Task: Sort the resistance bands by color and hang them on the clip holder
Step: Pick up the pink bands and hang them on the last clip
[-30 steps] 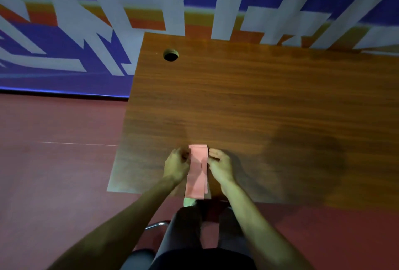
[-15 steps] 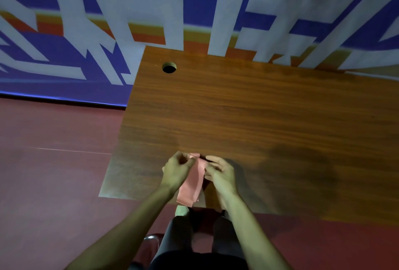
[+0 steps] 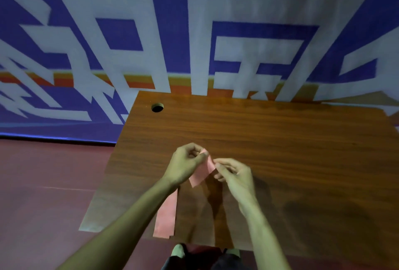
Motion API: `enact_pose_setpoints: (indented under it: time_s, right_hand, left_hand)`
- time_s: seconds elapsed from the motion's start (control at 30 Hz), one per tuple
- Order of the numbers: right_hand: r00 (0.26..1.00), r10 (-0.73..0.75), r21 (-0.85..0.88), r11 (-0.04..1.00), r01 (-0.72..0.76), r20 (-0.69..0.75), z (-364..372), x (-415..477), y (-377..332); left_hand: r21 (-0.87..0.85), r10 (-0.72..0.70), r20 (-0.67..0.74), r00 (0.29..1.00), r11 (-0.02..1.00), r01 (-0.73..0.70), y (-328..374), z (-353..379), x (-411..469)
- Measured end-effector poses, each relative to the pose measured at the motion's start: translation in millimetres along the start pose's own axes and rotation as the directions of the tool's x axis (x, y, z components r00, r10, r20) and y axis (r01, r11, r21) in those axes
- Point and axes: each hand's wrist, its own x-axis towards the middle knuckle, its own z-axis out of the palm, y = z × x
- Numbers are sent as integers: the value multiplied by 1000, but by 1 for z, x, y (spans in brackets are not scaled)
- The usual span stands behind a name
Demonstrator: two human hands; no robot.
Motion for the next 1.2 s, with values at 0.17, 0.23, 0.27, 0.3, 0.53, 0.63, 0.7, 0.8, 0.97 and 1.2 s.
enact_pose_setpoints:
  time_s: [0.17,0.23,0.27,0.3,0.53,0.63,0.7,0.8,0.97,1.2]
  right_hand:
    - [980,-185,22,982,187,-77,-74,24,-42]
    - [967,-244,16,969,246,-71,-97,41,-65]
    - [959,-278,3,960,278,-54,-107,50,-78]
    - [950,-311,-20,950,311,-29,-116,59,-91]
    - [876,-397,-37,906,422,275,-173,87,-187]
    - [830,-459,31,880,475,317,-199,97,-228]
    - [799,-503,70,857,511,329,-215,103,-256]
    - [744,-556,177,829,531,371,-234,113,-294]
    - [717,-566,332,823,461,406,-250,129,-346]
    - [718,-662,423,726,543,215,-246,141,-429]
  left_hand:
    - [250,184,207,961,940,-233,91,27,20]
    - [346,253,302,919,869,-353,130,36,29]
    - [380,284,339,897,831,-406,151,41,33]
    - [400,312,365,877,798,-450,171,46,38]
    - [448,431,412,803,672,-590,291,69,63]
    - [402,460,376,804,701,-589,334,70,74]
    - [340,480,348,805,735,-586,360,70,82]
    - [277,536,286,794,747,-604,398,67,89]
    - [290,582,235,778,722,-628,448,55,105]
    - [398,684,139,716,624,-673,510,35,122]
